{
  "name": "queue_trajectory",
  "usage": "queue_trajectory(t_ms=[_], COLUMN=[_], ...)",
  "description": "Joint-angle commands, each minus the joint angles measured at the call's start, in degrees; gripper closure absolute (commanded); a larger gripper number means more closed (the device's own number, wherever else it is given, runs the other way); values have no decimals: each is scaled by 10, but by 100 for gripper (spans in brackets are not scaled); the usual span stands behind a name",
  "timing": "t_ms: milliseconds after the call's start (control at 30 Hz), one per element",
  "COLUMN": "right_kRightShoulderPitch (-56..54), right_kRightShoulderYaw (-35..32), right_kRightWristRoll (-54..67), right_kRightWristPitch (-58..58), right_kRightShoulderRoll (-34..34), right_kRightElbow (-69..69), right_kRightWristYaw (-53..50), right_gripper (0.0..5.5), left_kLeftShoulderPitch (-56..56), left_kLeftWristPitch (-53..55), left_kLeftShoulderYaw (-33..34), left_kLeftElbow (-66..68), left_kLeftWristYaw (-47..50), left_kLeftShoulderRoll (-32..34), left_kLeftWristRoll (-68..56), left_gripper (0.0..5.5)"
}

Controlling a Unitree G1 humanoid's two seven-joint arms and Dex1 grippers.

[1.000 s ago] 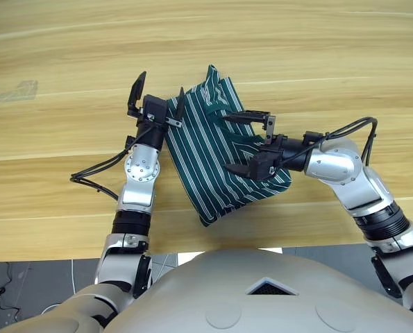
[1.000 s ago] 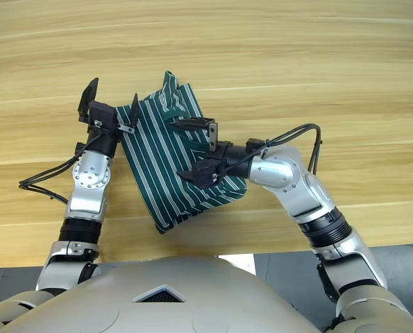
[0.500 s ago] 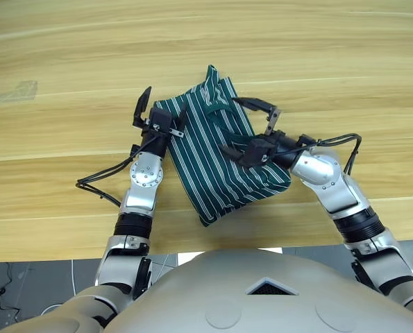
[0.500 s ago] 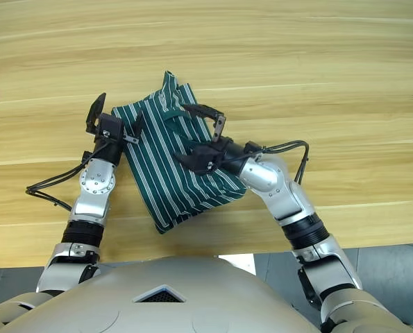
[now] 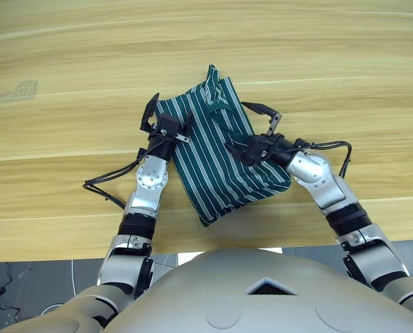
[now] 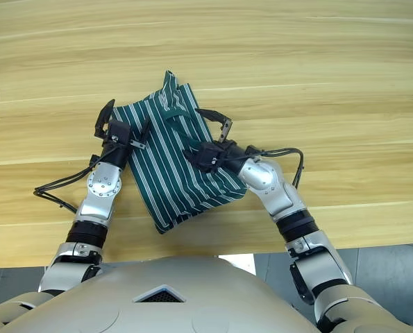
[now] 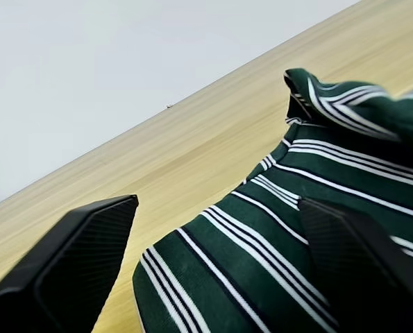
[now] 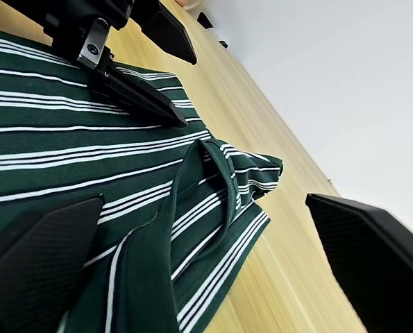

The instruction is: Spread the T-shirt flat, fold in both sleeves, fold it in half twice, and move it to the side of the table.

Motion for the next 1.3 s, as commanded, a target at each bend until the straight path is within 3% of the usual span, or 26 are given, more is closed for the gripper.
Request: queue_trajectory(t_ms=[33, 167, 400, 600, 967, 1300], right_kRightShoulderPitch=[-37, -61, -49, -19, -4, -3], right_kRightShoulderYaw=[-57, -107, -109, -65, 22, 31], right_kRightWristRoll=[28, 35, 21, 58, -48, -87], right_kRightWristPitch=[6, 12, 17, 29, 141, 214], right_kRightShoulderRoll=[9, 10, 7, 38, 81, 108], right_kRightElbow=[17, 15, 16, -75, -37, -35], right_kRightWristYaw=[-41, -83, -93, -37, -47, -91], right_gripper=[10, 10, 10, 10, 10, 10], left_kLeftShoulderPitch=[-4, -6, -6, -6, 0, 2], left_kLeftWristPitch=[-3, -5, -8, -11, -12, -11], left_kLeftShoulderYaw=[-1, 0, 0, -1, -4, -8], left_kLeftElbow=[12, 20, 25, 29, 12, 14], left_kLeftWristYaw=[4, 4, 6, 8, 13, 19], left_kLeftShoulderRoll=[3, 3, 4, 3, 4, -3], left_kLeftWristRoll=[4, 3, 4, 5, 10, 12], left_gripper=[123, 123, 123, 123, 123, 123])
